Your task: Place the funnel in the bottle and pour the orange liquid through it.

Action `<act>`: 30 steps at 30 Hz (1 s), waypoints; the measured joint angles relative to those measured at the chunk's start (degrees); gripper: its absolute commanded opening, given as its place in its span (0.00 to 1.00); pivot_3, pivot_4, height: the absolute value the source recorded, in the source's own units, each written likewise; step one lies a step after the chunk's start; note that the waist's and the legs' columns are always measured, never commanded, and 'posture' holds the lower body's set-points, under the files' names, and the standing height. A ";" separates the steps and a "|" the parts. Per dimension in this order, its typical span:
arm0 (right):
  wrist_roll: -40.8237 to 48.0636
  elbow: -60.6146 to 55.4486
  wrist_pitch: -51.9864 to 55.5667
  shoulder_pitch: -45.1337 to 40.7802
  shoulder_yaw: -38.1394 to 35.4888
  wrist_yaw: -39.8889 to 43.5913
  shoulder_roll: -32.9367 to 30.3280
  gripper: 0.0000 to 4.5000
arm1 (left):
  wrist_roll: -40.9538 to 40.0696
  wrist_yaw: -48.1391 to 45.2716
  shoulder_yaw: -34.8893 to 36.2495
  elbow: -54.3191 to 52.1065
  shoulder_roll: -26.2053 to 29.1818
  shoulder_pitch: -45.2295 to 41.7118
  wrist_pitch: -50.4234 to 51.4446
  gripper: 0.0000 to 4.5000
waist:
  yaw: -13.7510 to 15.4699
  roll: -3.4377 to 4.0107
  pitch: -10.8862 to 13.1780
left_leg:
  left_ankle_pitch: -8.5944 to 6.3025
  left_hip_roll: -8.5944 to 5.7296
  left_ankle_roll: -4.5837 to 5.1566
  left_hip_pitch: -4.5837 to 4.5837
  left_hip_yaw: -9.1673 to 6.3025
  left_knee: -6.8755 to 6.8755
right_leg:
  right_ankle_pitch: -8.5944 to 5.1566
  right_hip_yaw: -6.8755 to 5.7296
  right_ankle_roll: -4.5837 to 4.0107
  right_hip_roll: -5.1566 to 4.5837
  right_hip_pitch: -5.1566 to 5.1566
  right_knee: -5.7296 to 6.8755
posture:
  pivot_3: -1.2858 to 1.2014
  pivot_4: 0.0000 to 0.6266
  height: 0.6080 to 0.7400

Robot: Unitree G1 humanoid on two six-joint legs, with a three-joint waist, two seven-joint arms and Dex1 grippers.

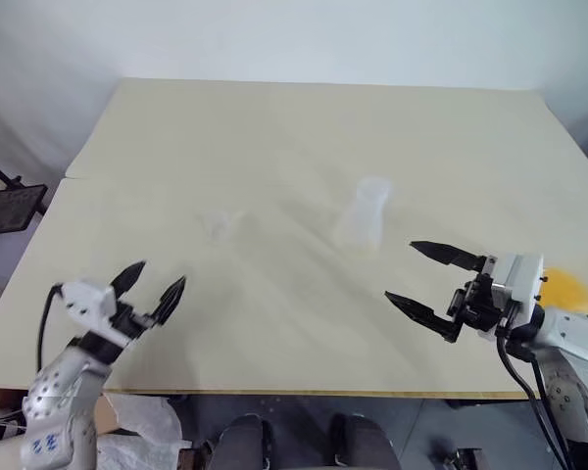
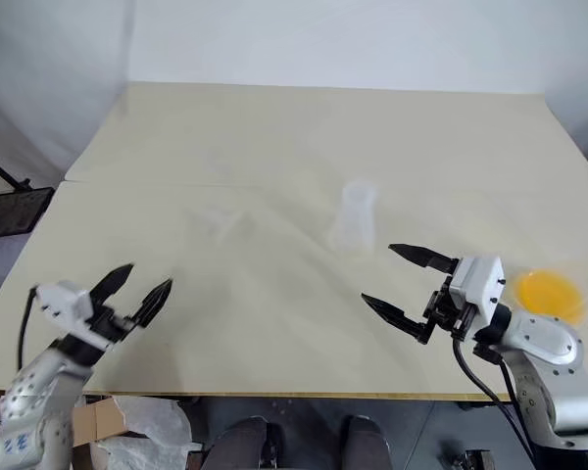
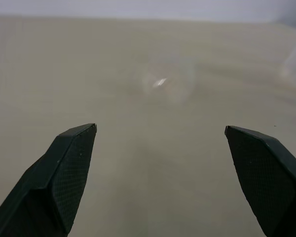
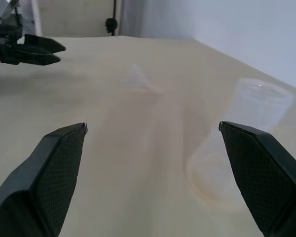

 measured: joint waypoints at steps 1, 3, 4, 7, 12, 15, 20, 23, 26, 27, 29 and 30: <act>-0.08 0.17 0.01 -0.19 0.13 0.35 0.00 1.00 | -0.33 0.12 0.07 -0.49 0.00 0.59 0.30 0.98 | 0.06 0.00 0.00 | 0.00 -0.04 0.01 -0.01 -0.01 0.00 | 0.00 0.01 0.00 -0.05 0.01 0.00 | 0.52 0.24 1.00; -0.32 1.14 0.00 -0.67 0.13 0.60 0.01 1.00 | -0.63 0.21 -1.15 -1.99 0.07 0.56 0.86 0.98 | 0.04 0.00 -0.01 | 0.00 -0.08 0.02 0.00 -0.03 0.00 | 0.00 0.01 0.00 -0.10 0.04 -0.01 | 0.52 0.24 1.00; -0.41 1.52 -0.02 -0.65 0.14 0.68 0.01 1.00 | -0.58 0.45 -2.38 -2.54 0.09 0.00 1.28 0.98 | -0.01 0.00 -0.01 | 0.00 -0.09 0.02 0.00 -0.03 -0.01 | 0.00 0.02 0.00 -0.10 0.04 -0.01 | 0.52 0.24 1.00; -0.81 1.80 -0.06 -0.42 0.24 0.63 0.08 1.00 | -0.07 1.27 -6.73 -2.84 0.08 -4.31 2.23 0.98 | -0.17 0.01 -0.01 | 0.00 -0.05 0.01 0.00 0.00 -0.02 | 0.00 -0.06 0.00 -0.04 0.02 0.02 | 0.52 0.24 1.00; -1.30 1.40 0.00 1.87 0.09 -0.27 0.45 1.00 | 3.49 2.47 -13.68 3.49 0.18 -16.10 2.86 0.98 | -0.21 0.03 -0.03 | 0.01 -0.07 0.02 -0.01 0.10 -0.03 | 0.01 -0.36 0.01 0.01 -0.02 0.06 | 0.52 0.24 1.00; -1.41 0.11 0.08 3.09 -0.04 -1.03 0.49 1.00 | 6.34 2.44 -17.07 10.94 0.32 -23.07 2.94 0.98 | -0.22 0.03 -0.03 | 0.02 -0.07 0.03 0.00 0.18 -0.04 | 0.01 -0.40 0.02 0.03 -0.03 0.04 | 0.52 0.24 1.00; -1.46 -1.88 0.41 4.66 -0.23 -2.62 0.51 1.00 | 9.49 2.91 -20.97 21.30 -0.40 -32.41 2.95 0.98 | -0.23 0.02 -0.02 | 0.02 -0.06 0.03 -0.02 0.20 -0.04 | 0.03 -0.47 0.05 0.04 -0.04 0.02 | 0.52 0.24 1.00; -1.69 -2.92 0.37 5.78 -0.26 -3.69 0.58 1.00 | 10.77 3.97 -22.01 25.85 -1.82 -35.16 1.48 0.98 | -0.23 0.01 -0.02 | 0.02 -0.06 0.03 -0.03 0.19 -0.05 | 0.04 -0.49 0.07 0.04 -0.04 0.00 | 0.52 0.24 1.00; -2.07 -3.08 0.27 6.42 -0.17 -4.86 1.44 1.00 | 11.69 4.87 -22.71 28.72 -3.21 -37.05 0.32 0.84 | -0.22 0.00 -0.01 | 0.02 -0.06 0.03 -0.04 0.19 -0.04 | 0.04 -0.51 0.08 0.04 -0.04 0.00 | 0.52 0.24 1.00; -2.11 -3.21 0.22 6.64 -0.17 -5.09 1.70 1.00 | 11.87 4.94 -22.87 29.27 -3.24 -37.49 -0.06 0.78 | -0.22 0.00 -0.01 | 0.02 -0.06 0.03 -0.03 0.19 -0.04 | 0.04 -0.51 0.08 0.04 -0.04 0.01 | 0.52 0.24 1.00; -2.55 -3.61 0.11 7.03 -0.15 -5.51 1.88 1.00 | 11.99 4.95 -22.95 29.97 -3.23 -37.94 -0.49 0.63 | -0.25 0.00 -0.01 | 0.02 -0.06 0.03 -0.03 0.19 -0.04 | 0.04 -0.51 0.08 0.04 -0.04 0.00 | 0.52 0.24 1.00; -2.69 -3.72 -0.02 7.21 -0.15 -5.79 2.00 1.00 | 11.99 4.90 -23.00 30.05 -3.23 -37.94 -0.50 0.56 | -0.25 0.00 -0.01 | 0.02 -0.06 0.03 -0.03 0.19 -0.04 | 0.04 -0.51 0.08 0.04 -0.04 0.00 | 0.52 0.24 1.00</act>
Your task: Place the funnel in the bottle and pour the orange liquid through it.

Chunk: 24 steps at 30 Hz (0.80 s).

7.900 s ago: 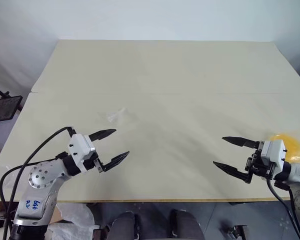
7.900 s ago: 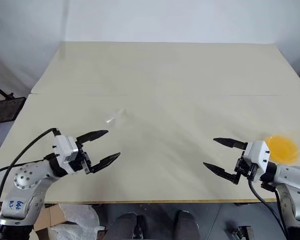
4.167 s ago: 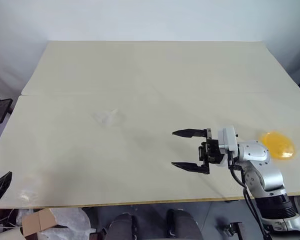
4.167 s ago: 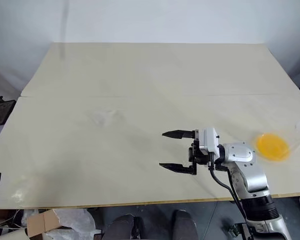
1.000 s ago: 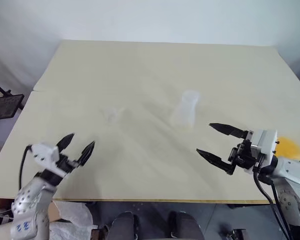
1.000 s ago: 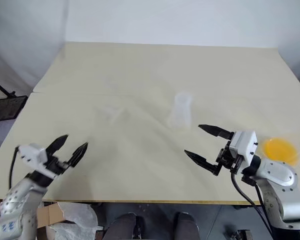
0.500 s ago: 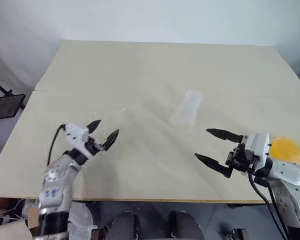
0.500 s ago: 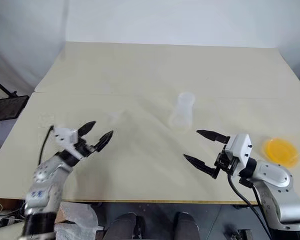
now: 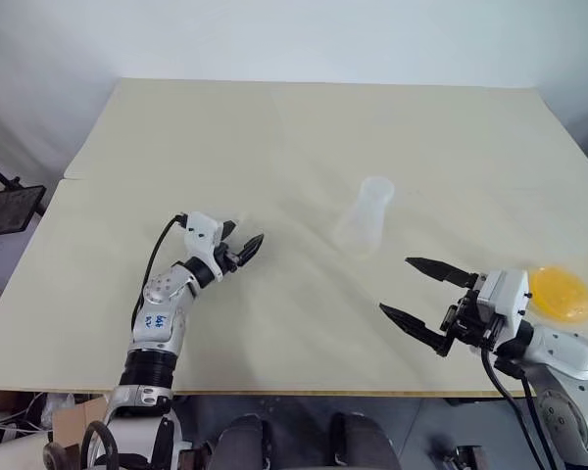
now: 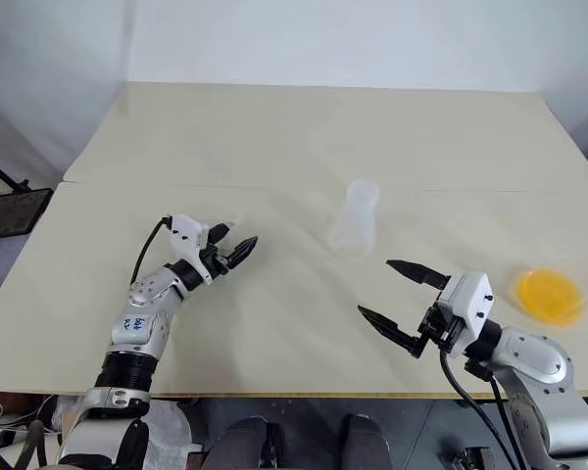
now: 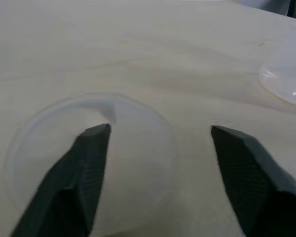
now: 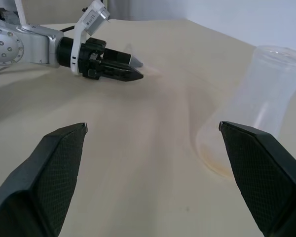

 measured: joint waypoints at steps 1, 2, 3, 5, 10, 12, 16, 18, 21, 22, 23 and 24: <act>-0.09 -0.03 -0.07 0.09 0.00 -0.12 0.17 1.00 | 0.00 -0.03 -0.01 0.04 0.01 0.01 0.00 0.48 | 0.01 0.00 0.00 | 0.00 0.00 0.00 0.00 -0.01 0.00 | 0.00 0.00 0.00 0.00 0.00 0.00 | 0.52 0.24 1.00; -0.14 -0.07 -0.12 0.21 0.00 -0.23 0.24 1.00 | -0.01 -0.12 0.00 -0.01 0.07 0.07 0.00 0.40 | 0.01 0.00 0.00 | 0.00 0.00 0.00 0.00 0.00 0.00 | 0.00 0.00 0.00 0.00 0.00 0.00 | 0.52 0.24 1.00; -0.16 -0.17 -0.18 0.39 -0.03 -0.34 0.25 1.00 | -0.02 -0.24 0.00 -0.12 0.20 0.24 -0.02 0.34 | 0.01 0.00 0.00 | 0.00 0.00 0.00 0.00 0.00 0.00 | 0.00 0.01 0.00 0.00 0.00 0.00 | 0.52 0.24 1.00; -0.19 -0.29 -0.26 0.88 -0.05 -0.56 0.25 1.00 | -0.02 -0.54 0.00 -0.18 0.41 0.67 -0.09 0.19 | 0.01 0.00 0.00 | 0.00 0.00 0.00 0.00 0.00 0.01 | 0.00 0.01 0.00 0.00 0.00 0.00 | 0.52 0.24 1.00; -0.29 -1.40 -0.58 1.85 -0.13 -0.94 0.26 1.00 | -0.18 -0.95 0.68 -1.07 1.31 0.67 -1.28 0.00 | 0.23 0.01 -0.01 | 0.01 -0.02 0.01 0.01 -0.05 0.03 | 0.01 0.01 0.03 -0.02 0.04 0.00 | 0.52 0.24 1.00; -0.09 -1.98 -0.80 2.73 -0.58 -1.33 0.42 1.00 | -0.21 -2.15 0.45 -1.05 1.30 0.66 -2.32 0.00 | 0.25 0.00 0.00 | 0.01 -0.03 0.01 -0.01 -0.07 0.03 | 0.02 0.01 0.04 -0.02 0.04 -0.01 | 0.52 0.24 1.00; 1.04 -3.10 -0.77 3.90 -3.52 -3.17 1.14 1.00 | -0.90 -5.80 0.33 -1.04 1.72 -1.12 -3.95 0.00 | 0.14 -0.01 0.00 | 0.01 -0.02 0.01 -0.02 -0.04 0.02 | 0.02 0.00 0.04 -0.01 0.03 -0.01 | 0.52 0.24 1.00; 2.01 -4.33 -0.78 5.21 -5.66 -4.59 1.98 1.00 | -0.92 -9.38 -0.62 -0.94 3.36 -3.79 -5.86 0.00 | 0.20 -0.02 0.01 | 0.02 -0.01 0.00 -0.03 -0.06 0.02 | 0.02 -0.04 0.04 0.01 0.02 -0.01 | 0.52 0.24 1.00; 2.77 -5.70 -0.89 8.43 -9.45 -6.83 3.89 1.00 | -0.83 -15.45 -2.42 0.29 5.11 -10.70 -9.65 0.00 | 0.46 -0.02 0.01 | 0.03 -0.07 0.01 -0.07 -0.05 0.02 | 0.04 -0.02 0.08 0.01 0.03 -0.05 | 0.52 0.24 1.00; 3.12 -6.09 -1.24 9.83 -11.05 -7.66 4.94 1.00 | -0.39 -18.12 -3.80 1.42 5.71 -14.29 -11.29 0.00 | 0.63 -0.03 0.01 | 0.03 -0.11 0.03 -0.11 -0.04 0.02 | 0.05 -0.02 0.10 0.02 0.03 -0.10 | 0.52 0.24 1.00; 3.37 -6.11 -1.41 10.74 -12.05 -8.19 5.53 1.00 | -0.16 -20.16 -4.67 2.71 5.92 -17.16 -12.74 0.00 | 0.67 -0.02 0.01 | 0.03 -0.18 0.03 -0.08 0.01 0.02 | 0.07 -0.01 0.13 0.03 0.03 -0.11 | 0.52 0.24 1.00; 3.76 -6.21 -1.83 12.29 -13.97 -9.01 6.78 1.00 | 0.12 -23.18 -6.13 5.35 5.69 -21.70 -14.85 0.00 | 0.84 -0.02 0.01 | 0.04 -0.43 0.05 -0.11 0.05 0.01 | 0.09 0.00 0.16 0.03 0.03 -0.13 | 0.52 0.24 1.00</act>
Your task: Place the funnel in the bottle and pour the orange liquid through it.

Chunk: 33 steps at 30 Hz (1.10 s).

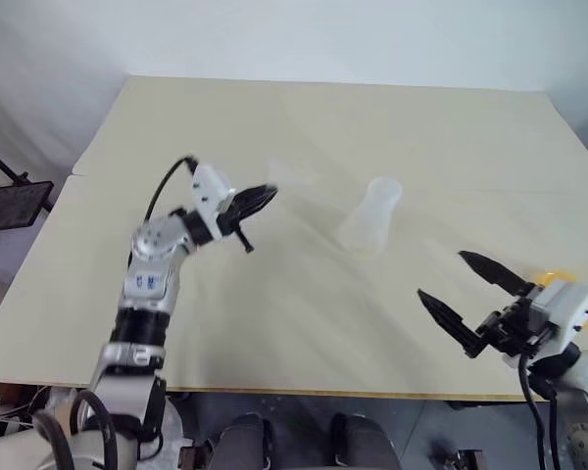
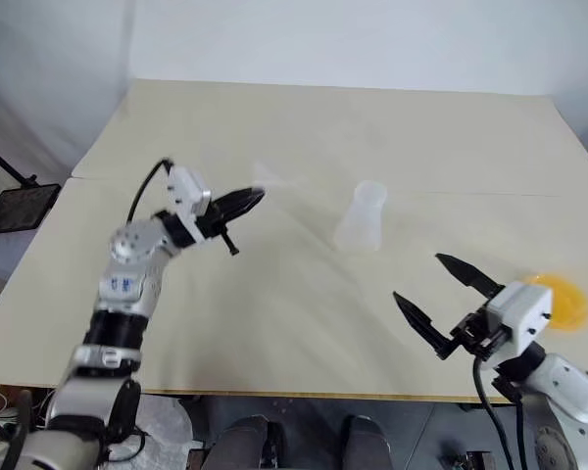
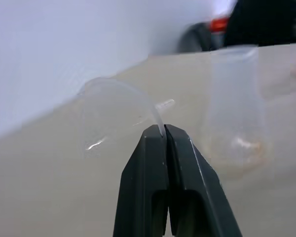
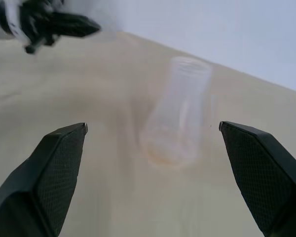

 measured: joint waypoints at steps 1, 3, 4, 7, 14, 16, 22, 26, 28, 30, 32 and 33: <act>0.28 -0.04 -0.80 1.57 -1.81 -0.84 1.51 1.00 | 0.46 -2.35 -1.15 3.28 -0.75 -4.77 -1.78 0.00 | 0.32 -0.02 0.01 | 0.01 -0.03 0.02 -0.05 0.06 0.01 | 0.01 -0.01 0.02 0.00 0.00 -0.01 | 0.52 0.24 1.00; 0.39 -0.11 -2.32 3.57 -4.17 -1.85 3.66 1.00 | 1.65 -6.31 -3.18 8.38 -1.77 -12.94 -4.62 0.00 | 0.45 -0.02 0.01 | 0.03 -0.06 0.06 -0.11 0.16 -0.06 | 0.06 0.00 0.11 0.02 0.00 -0.24 | 0.52 0.24 1.00; 0.39 -0.12 -3.33 4.31 -5.02 -2.30 4.68 1.00 | 2.93 -8.02 -4.65 11.15 -2.14 -16.58 -6.84 0.00 | 0.42 0.00 0.00 | 0.04 -0.07 0.07 -0.09 0.19 -0.12 | 0.07 0.03 0.13 0.02 0.01 -0.38 | 0.52 0.24 1.00; 0.00 -0.16 -5.38 5.42 -5.51 -2.91 6.94 1.00 | 7.06 -10.04 -7.76 18.46 -3.41 -22.45 -13.17 0.00 | -0.68 0.04 -0.02 | 0.06 -0.09 0.11 0.00 0.24 -0.30 | 0.08 0.15 0.18 0.04 0.00 -0.49 | 0.52 0.24 1.00; -1.79 -2.08 -7.59 7.51 -4.20 -4.69 9.59 1.00 | 12.61 -10.79 -11.25 28.94 -5.50 -29.26 -13.56 0.00 | -0.86 -0.01 0.02 | 0.08 -0.05 0.13 -0.05 0.25 -0.34 | 0.08 0.26 0.20 0.09 -0.13 -0.50 | 0.52 0.24 1.00; -1.84 -2.20 -8.15 7.55 -4.18 -5.07 9.63 1.00 | 13.86 -10.39 -11.42 29.46 -5.50 -30.74 -14.59 0.00 | -0.79 -0.01 0.02 | 0.08 -0.05 0.14 -0.05 0.24 -0.34 | 0.09 0.28 0.21 0.08 -0.13 -0.51 | 0.52 0.24 1.00; -1.93 -2.26 -8.38 7.92 -3.96 -5.93 9.66 1.00 | 16.56 -9.98 -11.67 32.13 -5.17 -32.01 -16.50 0.00 | -0.73 -0.02 0.02 | 0.09 -0.05 0.15 -0.05 0.20 -0.33 | 0.09 0.28 0.21 0.08 -0.12 -0.48 | 0.52 0.24 1.00; -2.36 -2.26 -8.38 7.85 -3.50 -6.11 9.66 1.00 | 18.73 -12.49 -13.32 33.84 -4.58 -32.19 -17.49 0.00 | -0.74 -0.02 0.02 | 0.09 -0.06 0.15 -0.05 0.21 -0.33 | 0.09 0.27 0.21 0.08 -0.13 -0.46 | 0.52 0.24 1.00; -2.48 -2.26 -8.38 7.61 -3.27 -6.16 9.66 1.00 | 19.16 -13.63 -13.58 34.65 -4.60 -32.43 -18.15 0.00 | -0.71 -0.02 0.02 | 0.09 -0.06 0.15 -0.06 0.20 -0.31 | 0.09 0.27 0.21 0.08 -0.13 -0.47 | 0.52 0.24 1.00; -2.51 -2.26 -8.38 7.33 -3.05 -6.24 9.65 1.00 | 20.00 -13.94 -13.93 35.55 -4.78 -33.15 -18.68 0.00 | -0.68 -0.03 0.03 | 0.09 -0.06 0.16 -0.08 0.19 -0.30 | 0.09 0.27 0.21 0.08 -0.13 -0.47 | 0.52 0.24 1.00; -2.53 -2.26 -8.37 6.96 -2.78 -6.29 9.65 1.00 | 20.68 -14.00 -14.36 36.08 -5.31 -34.37 -19.01 0.00 | -0.65 -0.03 0.03 | 0.09 -0.06 0.16 -0.10 0.17 -0.28 | 0.09 0.27 0.21 0.08 -0.13 -0.47 | 0.52 0.24 1.00; -2.54 -2.26 -8.36 6.76 -2.70 -6.31 9.64 1.00 | 21.09 -13.99 -14.67 36.32 -5.74 -35.03 -19.12 0.00 | -0.64 -0.03 0.03 | 0.09 -0.07 0.16 -0.10 0.17 -0.28 | 0.09 0.27 0.21 0.08 -0.13 -0.47 | 0.52 0.24 1.00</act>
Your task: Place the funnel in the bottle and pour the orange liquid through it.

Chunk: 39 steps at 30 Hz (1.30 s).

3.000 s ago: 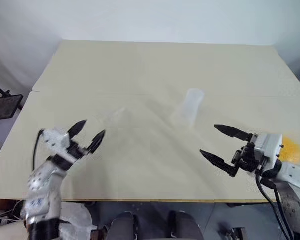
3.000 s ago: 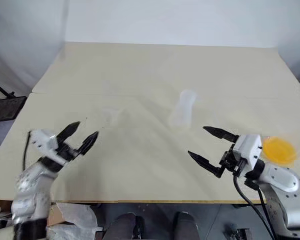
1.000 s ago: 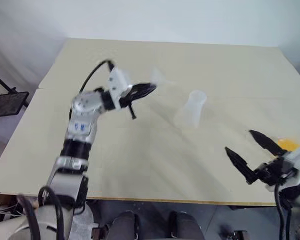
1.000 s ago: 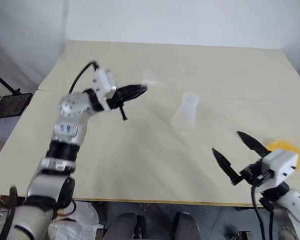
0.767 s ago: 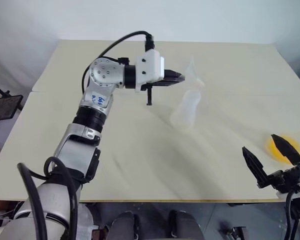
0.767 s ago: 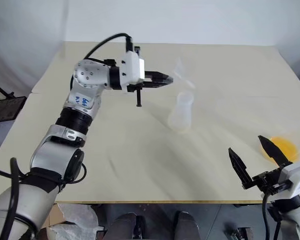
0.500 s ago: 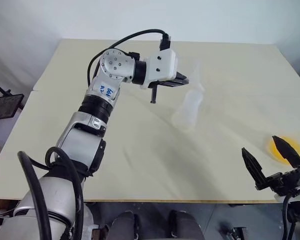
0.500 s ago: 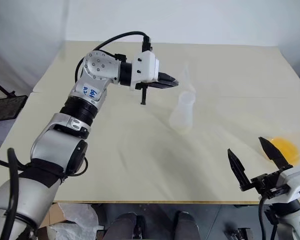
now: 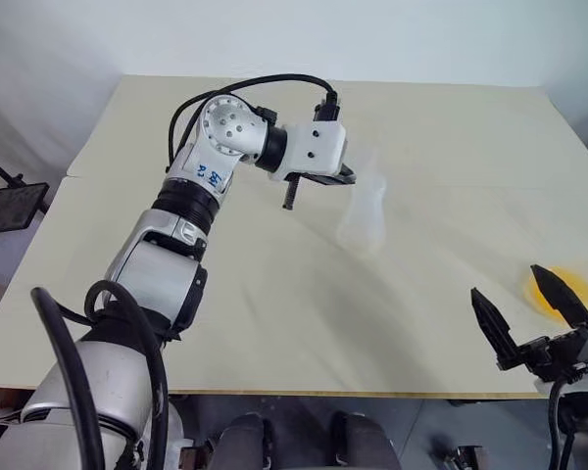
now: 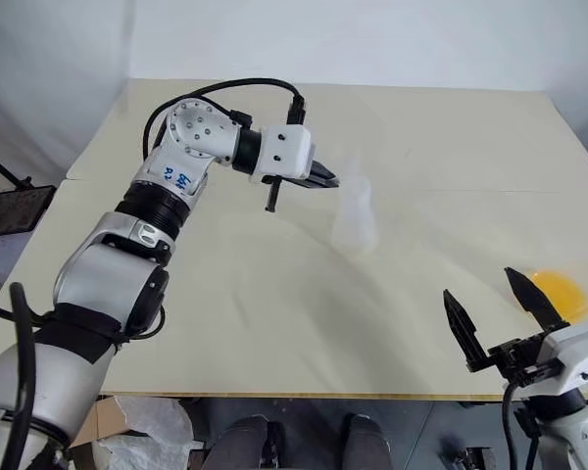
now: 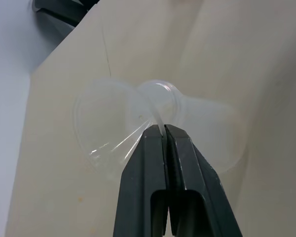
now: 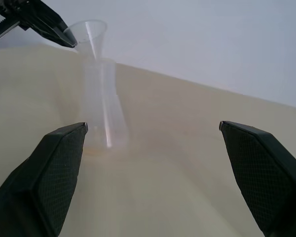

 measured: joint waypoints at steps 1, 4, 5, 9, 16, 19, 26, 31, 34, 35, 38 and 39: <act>0.00 0.00 0.00 -0.10 0.04 -0.01 0.00 1.00 | 0.28 0.00 -0.15 0.34 -0.39 -0.52 -0.06 0.00 | -0.01 0.00 0.00 | 0.00 0.00 0.00 0.00 0.00 0.00 | 0.00 0.00 0.00 0.00 0.00 -0.01 | 0.52 0.24 1.00; -0.03 0.00 0.01 -0.14 0.09 -0.04 -0.01 1.00 | 0.89 0.10 -0.39 1.45 -1.88 -1.32 -0.01 0.00 | -0.06 0.00 0.00 | 0.00 0.00 0.01 0.00 0.00 0.00 | 0.00 0.00 0.00 0.00 0.00 0.00 | 0.52 0.24 1.00; -0.06 0.00 0.01 -0.20 0.16 -0.06 -0.01 1.00 | 0.92 0.10 -0.41 1.63 -2.25 -1.33 0.14 0.00 | -0.09 0.00 0.00 | 0.00 0.00 0.01 0.00 0.01 0.00 | 0.00 0.00 0.00 0.00 -0.01 0.00 | 0.52 0.24 1.00; -0.17 0.00 0.02 -0.31 0.64 -0.30 -0.01 1.00 | -0.18 -0.21 1.27 2.14 -3.54 -1.48 3.80 0.22 | -0.07 0.00 0.00 | 0.01 0.01 0.02 -0.01 0.00 0.02 | 0.00 0.00 0.00 0.00 -0.01 0.03 | 0.52 0.24 1.00; -0.49 0.03 0.02 -0.39 0.69 -0.55 -0.02 1.00 | -5.79 -2.59 6.38 1.14 -4.31 -1.08 12.74 0.72 | -0.10 0.00 0.00 | 0.01 0.01 0.03 -0.03 -0.03 0.06 | 0.00 0.00 0.00 -0.01 -0.03 0.08 | 0.52 0.24 1.00; -0.50 0.17 0.02 -0.79 0.69 -0.56 -0.12 1.00 | -6.46 -2.64 7.09 0.65 -4.32 0.06 13.10 0.94 | -0.10 0.00 0.00 | 0.01 0.01 0.03 -0.03 -0.03 0.08 | 0.00 0.00 0.01 -0.01 -0.03 0.09 | 0.52 0.24 1.00; -1.11 1.24 -2.19 -0.86 -1.93 -2.35 0.90 1.00 | -12.91 -3.29 12.82 -4.84 -2.63 7.71 14.87 0.99 | -0.21 0.03 -0.02 | 0.01 0.03 0.03 0.01 -0.06 0.09 | 0.00 -0.01 0.00 -0.03 -0.03 0.19 | 0.52 0.24 1.00; 1.26 4.77 -5.31 1.35 -9.56 -4.23 2.57 1.00 | -15.85 -2.14 16.76 -10.96 3.29 20.38 16.26 0.99 | -0.33 0.04 -0.03 | 0.01 0.04 0.02 0.10 -0.08 0.08 | 0.00 0.01 0.00 -0.04 -0.03 0.34 | 0.52 0.24 1.00; 2.86 7.66 -7.62 2.90 -13.82 -4.99 4.73 1.00 | -18.09 -1.10 19.21 -15.15 5.92 27.92 17.50 0.99 | -0.23 0.04 -0.02 | 0.01 0.08 0.02 0.10 -0.14 0.10 | 0.00 0.01 0.00 -0.11 -0.01 0.41 | 0.52 0.24 1.00; 3.31 8.63 -8.44 3.44 -14.98 -5.24 5.37 1.00 | -19.04 -1.10 19.81 -16.63 6.82 30.11 17.99 0.99 | -0.15 0.04 -0.02 | 0.01 0.21 0.02 0.10 -0.16 0.12 | 0.00 0.02 0.00 -0.18 -0.01 0.46 | 0.52 0.24 1.00; 3.43 10.81 -10.38 4.31 -16.98 -6.09 7.03 1.00 | -21.51 -0.33 21.71 -20.59 8.36 34.60 21.35 0.99 | -0.11 0.04 -0.03 | 0.01 0.18 0.04 0.11 -0.19 0.18 | 0.00 0.05 0.00 -0.23 0.03 0.49 | 0.52 0.24 1.00; 3.46 11.33 -10.91 4.39 -17.18 -6.26 7.28 1.00 | -22.29 -0.10 22.13 -22.40 8.59 36.08 22.28 0.99 | -0.21 0.05 -0.03 | 0.00 0.18 0.05 0.14 -0.17 0.18 | 0.00 0.09 0.00 -0.24 0.05 0.49 | 0.52 0.24 1.00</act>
